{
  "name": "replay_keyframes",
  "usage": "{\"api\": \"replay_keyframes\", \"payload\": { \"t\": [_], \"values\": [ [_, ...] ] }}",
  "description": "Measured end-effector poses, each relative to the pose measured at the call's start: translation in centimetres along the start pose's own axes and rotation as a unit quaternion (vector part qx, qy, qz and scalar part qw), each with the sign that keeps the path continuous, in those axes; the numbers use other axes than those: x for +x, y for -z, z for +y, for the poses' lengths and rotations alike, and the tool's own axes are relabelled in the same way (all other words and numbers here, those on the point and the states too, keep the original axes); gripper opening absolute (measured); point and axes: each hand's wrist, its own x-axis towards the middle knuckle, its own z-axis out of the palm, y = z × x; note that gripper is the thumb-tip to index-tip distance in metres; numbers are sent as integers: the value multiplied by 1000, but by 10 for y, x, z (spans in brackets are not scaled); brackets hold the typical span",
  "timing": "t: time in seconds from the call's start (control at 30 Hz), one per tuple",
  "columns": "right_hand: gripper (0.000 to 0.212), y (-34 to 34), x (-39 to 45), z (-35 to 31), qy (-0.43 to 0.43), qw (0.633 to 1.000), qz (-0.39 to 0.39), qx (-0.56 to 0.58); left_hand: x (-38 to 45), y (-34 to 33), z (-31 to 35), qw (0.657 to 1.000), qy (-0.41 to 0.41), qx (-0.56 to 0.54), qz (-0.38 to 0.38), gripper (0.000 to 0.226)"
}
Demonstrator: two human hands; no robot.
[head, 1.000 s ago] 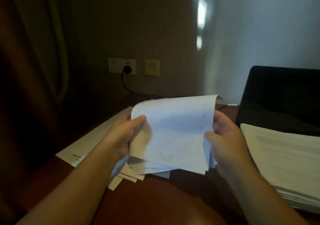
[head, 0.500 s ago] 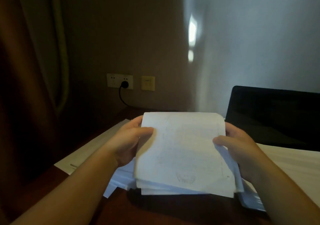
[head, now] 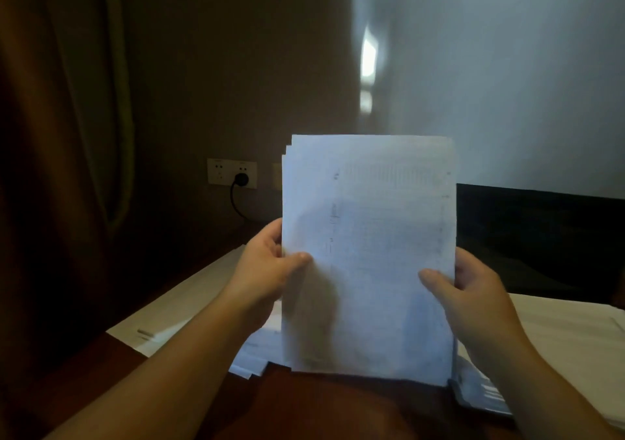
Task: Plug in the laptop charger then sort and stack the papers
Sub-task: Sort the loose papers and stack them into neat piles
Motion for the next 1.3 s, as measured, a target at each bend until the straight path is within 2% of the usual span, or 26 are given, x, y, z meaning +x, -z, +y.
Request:
{"api": "replay_keyframes", "payload": {
  "t": [0.17,0.27,0.33,0.43,0.6,0.7,0.8,0.93,1.03,1.13,1.3],
  "values": [
    [26,4,-7,-4,-10,997,47,68,-5,-10,-1,999,-39,2,18,46],
    [29,3,-12,4,-44,993,30,105,-11,-18,-13,996,-40,60,51,55],
    [28,1,-17,11,-72,992,22,103,-19,-25,-24,989,-27,139,50,55],
    [21,-1,-19,19,-102,990,30,88,-26,-35,-32,982,-23,185,37,40],
    [19,0,-18,15,-90,993,54,61,-20,-37,-32,988,-41,138,57,54],
    [12,-4,-24,21,-116,993,35,9,-29,-44,-50,979,-16,191,71,42],
    [14,-3,-27,21,-118,993,23,-18,-33,-47,-54,976,-2,202,83,33],
    [16,10,-24,13,-74,997,34,1,-22,-46,-28,970,-46,218,97,37],
    [15,28,-21,13,-73,996,33,23,-12,-52,-3,966,-71,239,72,35],
    [25,49,-27,15,-120,989,31,79,-3,-68,16,954,-90,283,41,46],
    [27,81,-45,24,-183,965,110,155,4,-109,17,934,-102,341,36,66]
  ]
}}
